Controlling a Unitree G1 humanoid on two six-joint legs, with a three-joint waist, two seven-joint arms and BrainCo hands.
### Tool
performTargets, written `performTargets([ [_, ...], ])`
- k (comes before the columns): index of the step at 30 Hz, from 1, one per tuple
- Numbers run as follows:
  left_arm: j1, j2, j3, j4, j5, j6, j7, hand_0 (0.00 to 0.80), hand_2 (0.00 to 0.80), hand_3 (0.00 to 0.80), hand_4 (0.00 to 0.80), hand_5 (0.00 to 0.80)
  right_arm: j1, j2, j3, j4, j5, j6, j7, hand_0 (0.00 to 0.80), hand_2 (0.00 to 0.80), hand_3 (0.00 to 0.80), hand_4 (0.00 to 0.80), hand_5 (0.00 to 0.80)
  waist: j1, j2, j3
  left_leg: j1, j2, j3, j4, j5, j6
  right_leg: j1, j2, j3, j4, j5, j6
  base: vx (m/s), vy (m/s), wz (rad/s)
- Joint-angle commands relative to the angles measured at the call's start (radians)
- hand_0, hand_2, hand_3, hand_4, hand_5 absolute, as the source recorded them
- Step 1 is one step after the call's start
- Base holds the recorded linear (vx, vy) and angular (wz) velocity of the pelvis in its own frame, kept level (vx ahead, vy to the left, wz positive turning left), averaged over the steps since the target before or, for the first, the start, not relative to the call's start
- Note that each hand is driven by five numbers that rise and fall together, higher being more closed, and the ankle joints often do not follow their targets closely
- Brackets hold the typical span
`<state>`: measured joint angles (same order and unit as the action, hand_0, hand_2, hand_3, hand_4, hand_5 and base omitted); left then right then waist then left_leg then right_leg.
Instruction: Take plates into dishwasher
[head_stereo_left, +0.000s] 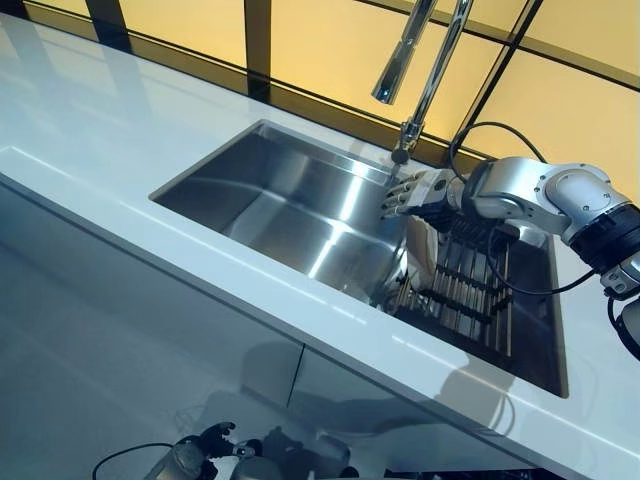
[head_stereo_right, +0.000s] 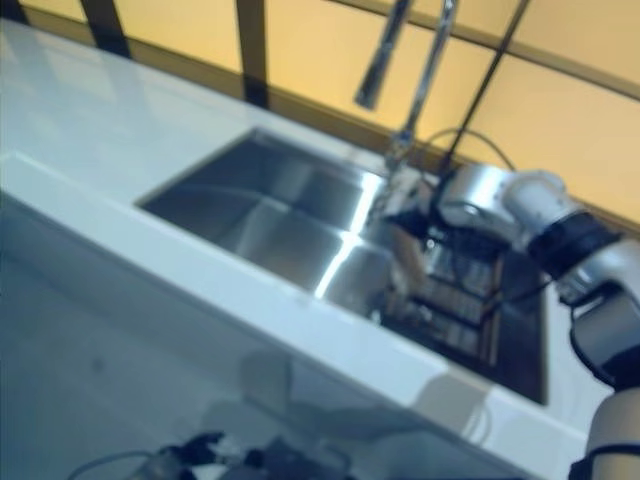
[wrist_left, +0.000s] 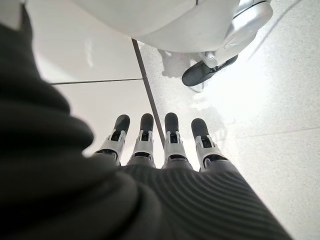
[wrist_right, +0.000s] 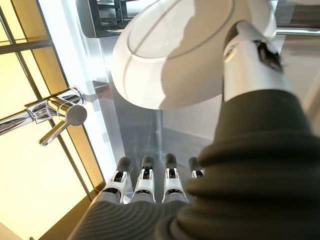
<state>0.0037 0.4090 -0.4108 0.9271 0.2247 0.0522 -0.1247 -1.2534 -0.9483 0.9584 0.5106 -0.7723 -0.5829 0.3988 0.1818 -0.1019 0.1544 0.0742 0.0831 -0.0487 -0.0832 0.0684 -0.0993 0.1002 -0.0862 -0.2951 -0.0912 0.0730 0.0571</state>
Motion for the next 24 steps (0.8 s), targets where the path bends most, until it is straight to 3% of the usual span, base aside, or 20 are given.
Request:
performTargets([
  [1, -0.001, 0.036, -0.068, 0.017, 0.039, -0.004, -0.009, 0.0, 0.0, 0.0, 0.0, 0.0, -0.063, -0.057, 0.028, 0.036, 0.029, 0.046, -0.038, 0.0, 0.0, 0.0, 0.0, 0.0, 0.033, -0.012, 0.008, -0.009, -0.012, 0.032, 0.008, -0.015, 0.022, 0.033, -0.003, 0.0, 0.025, -0.036, 0.027, 0.0, 0.0, 0.0],
  [8, 0.0, 0.036, -0.066, 0.008, 0.031, -0.009, -0.009, 0.0, 0.0, 0.0, 0.0, 0.0, -0.067, -0.065, 0.027, 0.038, 0.015, 0.038, -0.038, 0.0, 0.0, 0.0, 0.0, 0.0, 0.033, 0.0, 0.007, -0.011, -0.018, 0.028, 0.007, -0.015, 0.023, 0.033, -0.009, -0.001, 0.025, -0.036, 0.029, -0.007, 0.026, 0.0],
  [24, 0.0, 0.064, -0.044, -0.02, 0.045, 0.003, -0.018, 0.0, 0.0, 0.0, 0.0, 0.0, -0.067, -0.079, 0.022, 0.027, -0.031, 0.023, -0.01, 0.0, 0.0, 0.0, 0.0, 0.0, 0.051, -0.026, 0.029, -0.021, -0.017, 0.017, 0.006, -0.011, 0.026, 0.027, -0.008, -0.011, 0.035, -0.035, 0.03, 0.004, -0.006, 0.02],
])
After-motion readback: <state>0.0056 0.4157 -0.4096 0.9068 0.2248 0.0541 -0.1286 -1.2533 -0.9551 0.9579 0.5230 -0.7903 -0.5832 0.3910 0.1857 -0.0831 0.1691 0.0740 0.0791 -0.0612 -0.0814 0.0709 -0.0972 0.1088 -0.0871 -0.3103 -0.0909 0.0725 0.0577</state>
